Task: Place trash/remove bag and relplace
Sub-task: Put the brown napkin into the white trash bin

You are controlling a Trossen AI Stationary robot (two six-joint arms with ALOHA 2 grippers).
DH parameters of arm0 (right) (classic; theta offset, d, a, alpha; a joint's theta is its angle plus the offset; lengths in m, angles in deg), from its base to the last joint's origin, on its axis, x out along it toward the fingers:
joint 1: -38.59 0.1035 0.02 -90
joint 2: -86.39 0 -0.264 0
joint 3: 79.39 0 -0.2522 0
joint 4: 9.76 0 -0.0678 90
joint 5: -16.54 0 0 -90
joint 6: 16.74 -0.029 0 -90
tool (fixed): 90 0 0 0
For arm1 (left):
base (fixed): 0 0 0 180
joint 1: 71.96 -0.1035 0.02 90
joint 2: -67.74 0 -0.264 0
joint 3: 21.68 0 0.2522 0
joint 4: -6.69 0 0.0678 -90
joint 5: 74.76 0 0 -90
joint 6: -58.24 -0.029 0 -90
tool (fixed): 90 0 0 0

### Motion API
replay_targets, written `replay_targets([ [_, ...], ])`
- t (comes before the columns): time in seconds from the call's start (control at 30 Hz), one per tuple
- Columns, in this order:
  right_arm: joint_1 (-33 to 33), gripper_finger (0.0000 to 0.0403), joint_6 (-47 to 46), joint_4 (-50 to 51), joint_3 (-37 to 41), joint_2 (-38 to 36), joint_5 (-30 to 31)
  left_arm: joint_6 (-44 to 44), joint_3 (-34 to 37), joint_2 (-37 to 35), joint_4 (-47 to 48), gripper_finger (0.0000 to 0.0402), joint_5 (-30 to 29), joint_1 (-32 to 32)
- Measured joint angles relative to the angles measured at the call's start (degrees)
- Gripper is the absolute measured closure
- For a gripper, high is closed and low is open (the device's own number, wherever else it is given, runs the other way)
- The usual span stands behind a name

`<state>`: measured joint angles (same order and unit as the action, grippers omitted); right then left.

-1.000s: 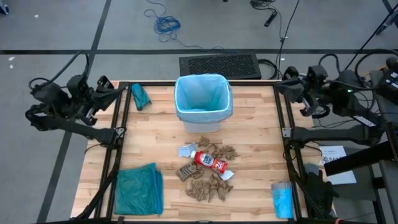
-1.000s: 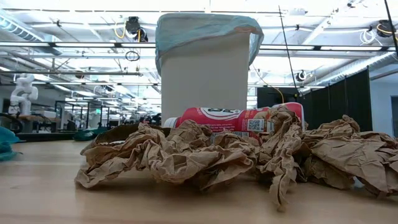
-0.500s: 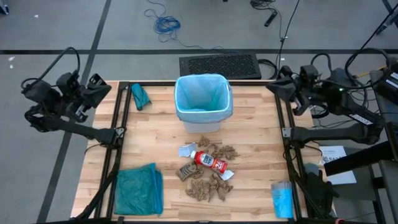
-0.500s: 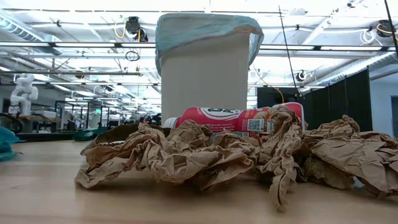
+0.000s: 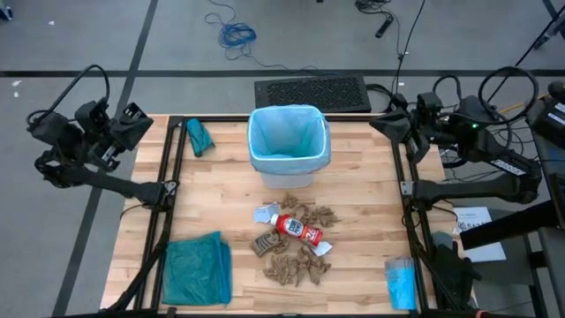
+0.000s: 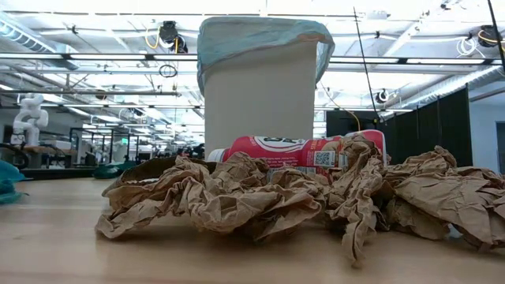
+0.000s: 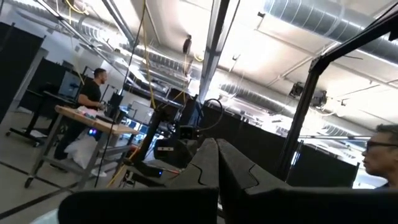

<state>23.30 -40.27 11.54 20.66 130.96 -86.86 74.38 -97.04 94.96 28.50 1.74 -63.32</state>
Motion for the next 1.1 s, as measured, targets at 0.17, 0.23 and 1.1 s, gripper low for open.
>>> replay_targets([
  [0.17, 0.0, 0.0401, 2.0, 0.0, 0.0, -0.2, 0.1, 0.0, 0.0, 0.0, 0.0, 0.0401, 0.0, 0.0],
  [0.23, 0.0, 0.0401, 1.7, 0.0, 0.0, -0.2, 0.1, 0.0, 0.0, 0.0, 0.0, 0.0401, 0.0, 0.0],
  [1.1, 0.0, 0.0401, 1.7, 0.7, 0.0, -0.2, 0.0, 0.0, 0.0, 0.0, 0.0, 0.0401, 0.0, 0.0],
])
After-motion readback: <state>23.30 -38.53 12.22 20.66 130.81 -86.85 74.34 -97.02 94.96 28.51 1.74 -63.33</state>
